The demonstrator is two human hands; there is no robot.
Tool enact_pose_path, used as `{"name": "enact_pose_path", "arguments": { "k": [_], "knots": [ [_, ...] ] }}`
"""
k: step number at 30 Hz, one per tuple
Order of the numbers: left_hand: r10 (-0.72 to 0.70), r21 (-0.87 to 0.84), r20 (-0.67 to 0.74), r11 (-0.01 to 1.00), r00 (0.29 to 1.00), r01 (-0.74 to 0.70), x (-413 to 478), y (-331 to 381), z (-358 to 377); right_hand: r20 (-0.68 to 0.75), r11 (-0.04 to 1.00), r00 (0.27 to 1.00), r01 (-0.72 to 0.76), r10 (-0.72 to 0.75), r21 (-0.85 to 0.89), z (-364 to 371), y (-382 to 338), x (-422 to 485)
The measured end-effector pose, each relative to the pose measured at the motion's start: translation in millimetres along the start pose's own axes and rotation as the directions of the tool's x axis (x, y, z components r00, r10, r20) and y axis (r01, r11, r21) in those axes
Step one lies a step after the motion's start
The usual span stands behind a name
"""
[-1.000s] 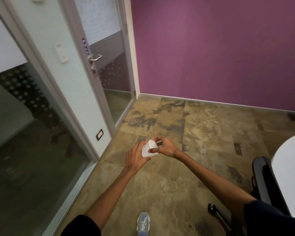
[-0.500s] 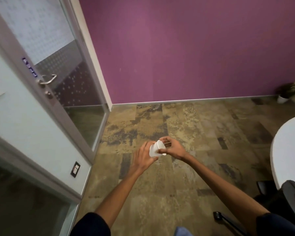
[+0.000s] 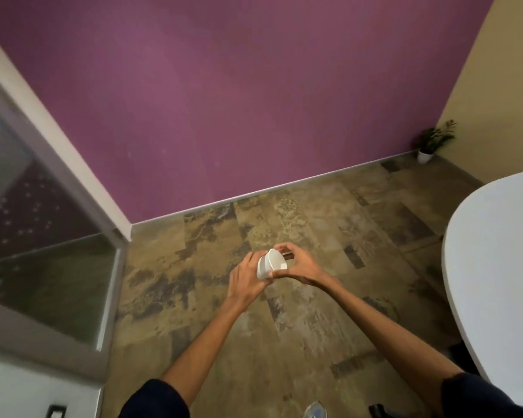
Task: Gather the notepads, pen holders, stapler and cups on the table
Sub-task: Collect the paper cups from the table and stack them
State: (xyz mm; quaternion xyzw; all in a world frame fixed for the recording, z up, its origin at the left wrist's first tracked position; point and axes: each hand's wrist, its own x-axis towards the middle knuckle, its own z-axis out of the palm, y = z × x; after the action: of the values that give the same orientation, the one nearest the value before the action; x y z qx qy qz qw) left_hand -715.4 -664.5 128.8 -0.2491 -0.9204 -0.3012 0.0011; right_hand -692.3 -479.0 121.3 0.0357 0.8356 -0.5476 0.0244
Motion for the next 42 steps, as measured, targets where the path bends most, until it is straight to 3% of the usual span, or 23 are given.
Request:
{"name": "enact_pose_path", "arguments": {
  "k": [19,25,35,42],
  "knots": [
    [0.208,-0.131,0.201,0.974,0.957,-0.184,324,53,128,-0.309,0.979,0.93,-0.18,0.201,0.094,-206,97,191],
    [0.296,-0.192,0.222,0.947,0.929,-0.256,443,67,146,-0.454,0.981,0.869,-0.169,0.194,0.095,-267,107,268],
    [0.403,-0.227,0.312,0.911,0.861,-0.344,562,96,205,-0.544,0.949,0.777,-0.25,0.316,0.195,-348,148,328],
    [0.475,-0.243,0.368,0.879,0.799,-0.41,646,154,277,-0.598,0.932,0.715,-0.268,0.363,0.246,-437,197,351]
  ]
}}
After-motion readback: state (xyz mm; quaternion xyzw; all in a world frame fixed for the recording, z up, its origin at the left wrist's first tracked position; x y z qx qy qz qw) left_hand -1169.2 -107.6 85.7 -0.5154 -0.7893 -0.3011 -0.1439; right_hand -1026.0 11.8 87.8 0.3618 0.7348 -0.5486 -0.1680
